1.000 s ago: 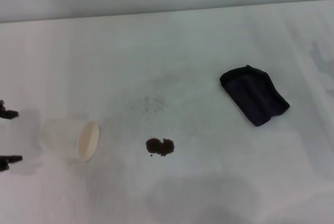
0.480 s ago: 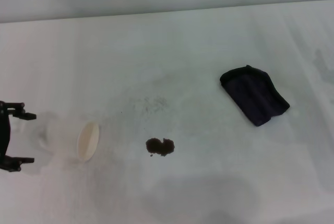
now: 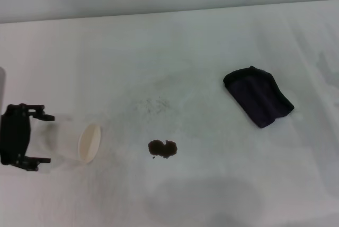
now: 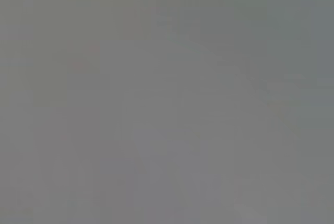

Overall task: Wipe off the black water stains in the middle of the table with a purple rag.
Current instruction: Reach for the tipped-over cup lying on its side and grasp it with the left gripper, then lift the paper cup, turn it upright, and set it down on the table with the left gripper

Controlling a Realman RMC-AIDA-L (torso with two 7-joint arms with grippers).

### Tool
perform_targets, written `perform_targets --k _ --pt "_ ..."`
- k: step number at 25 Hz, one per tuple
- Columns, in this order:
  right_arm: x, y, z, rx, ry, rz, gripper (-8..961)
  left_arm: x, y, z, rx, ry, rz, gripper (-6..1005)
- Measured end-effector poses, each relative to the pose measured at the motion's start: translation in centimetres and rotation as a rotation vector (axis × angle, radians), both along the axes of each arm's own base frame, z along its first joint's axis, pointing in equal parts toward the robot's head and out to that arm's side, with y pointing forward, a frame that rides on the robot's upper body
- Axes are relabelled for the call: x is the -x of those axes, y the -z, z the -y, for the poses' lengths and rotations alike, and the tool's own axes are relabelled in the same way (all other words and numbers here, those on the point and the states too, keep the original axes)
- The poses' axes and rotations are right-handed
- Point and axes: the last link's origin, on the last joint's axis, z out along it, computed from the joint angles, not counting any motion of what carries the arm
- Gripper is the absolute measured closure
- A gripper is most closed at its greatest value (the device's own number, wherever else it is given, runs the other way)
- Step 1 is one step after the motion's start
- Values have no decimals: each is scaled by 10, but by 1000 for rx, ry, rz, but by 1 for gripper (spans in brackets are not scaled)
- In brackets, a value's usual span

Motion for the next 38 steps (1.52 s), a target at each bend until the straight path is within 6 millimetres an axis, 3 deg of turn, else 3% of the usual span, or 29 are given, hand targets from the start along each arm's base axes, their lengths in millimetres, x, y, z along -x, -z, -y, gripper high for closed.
perform_targets --k 19,25,31,38 --pt "1 2 0 6 -2 -3 81 4 25 -16 2 54 24 188" --pt "2 2 -2 8 -5 -3 81 10 29 -21 -27 57 35 318" --pt "3 1 -3 6 -11 -1 82 -9 15 -24 -78 53 199 368" --pt "9 -1 -11 18 -45 30 82 -23 -10 -18 -216 39 556 390"
